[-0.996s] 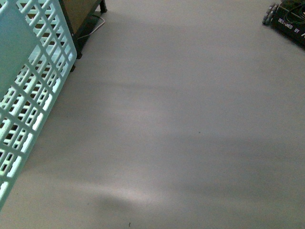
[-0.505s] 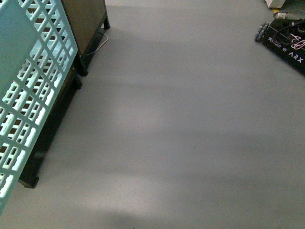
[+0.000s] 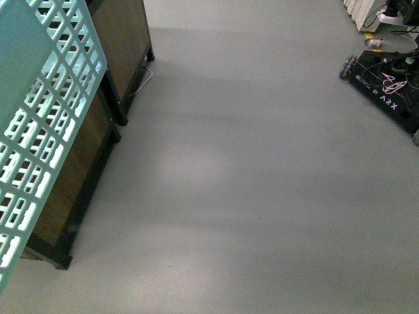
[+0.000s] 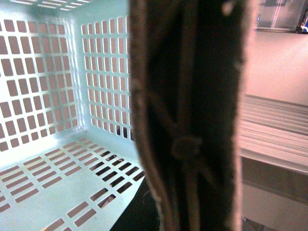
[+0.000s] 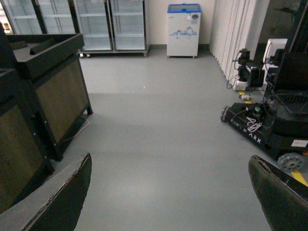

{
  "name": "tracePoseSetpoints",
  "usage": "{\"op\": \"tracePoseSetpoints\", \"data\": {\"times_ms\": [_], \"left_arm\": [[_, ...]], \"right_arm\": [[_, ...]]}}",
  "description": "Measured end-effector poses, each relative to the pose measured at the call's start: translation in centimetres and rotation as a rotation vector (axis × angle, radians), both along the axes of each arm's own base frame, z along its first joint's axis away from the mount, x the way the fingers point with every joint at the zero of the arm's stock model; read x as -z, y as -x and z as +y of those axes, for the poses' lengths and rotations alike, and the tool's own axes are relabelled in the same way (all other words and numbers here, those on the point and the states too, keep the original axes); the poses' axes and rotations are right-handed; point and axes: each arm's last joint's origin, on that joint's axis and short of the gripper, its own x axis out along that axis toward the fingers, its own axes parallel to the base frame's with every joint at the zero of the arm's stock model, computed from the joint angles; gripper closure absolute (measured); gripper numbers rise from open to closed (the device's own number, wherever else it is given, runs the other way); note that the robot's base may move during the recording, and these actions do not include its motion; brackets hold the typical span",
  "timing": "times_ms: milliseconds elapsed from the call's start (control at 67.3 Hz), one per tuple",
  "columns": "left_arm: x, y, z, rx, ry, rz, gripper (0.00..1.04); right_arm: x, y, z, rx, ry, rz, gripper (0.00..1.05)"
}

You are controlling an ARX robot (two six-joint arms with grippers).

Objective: Pick mango and avocado into basket

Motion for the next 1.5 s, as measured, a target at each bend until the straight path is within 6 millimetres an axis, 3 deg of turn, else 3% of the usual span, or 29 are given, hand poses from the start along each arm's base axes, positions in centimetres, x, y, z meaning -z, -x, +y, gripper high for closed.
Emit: {"op": "tracePoseSetpoints", "data": {"times_ms": [1501], "left_arm": [[-0.06, 0.01, 0.01, 0.001, -0.001, -0.002, 1.00]], "right_arm": [[0.00, 0.00, 0.01, 0.000, 0.001, 0.000, 0.09]]}}
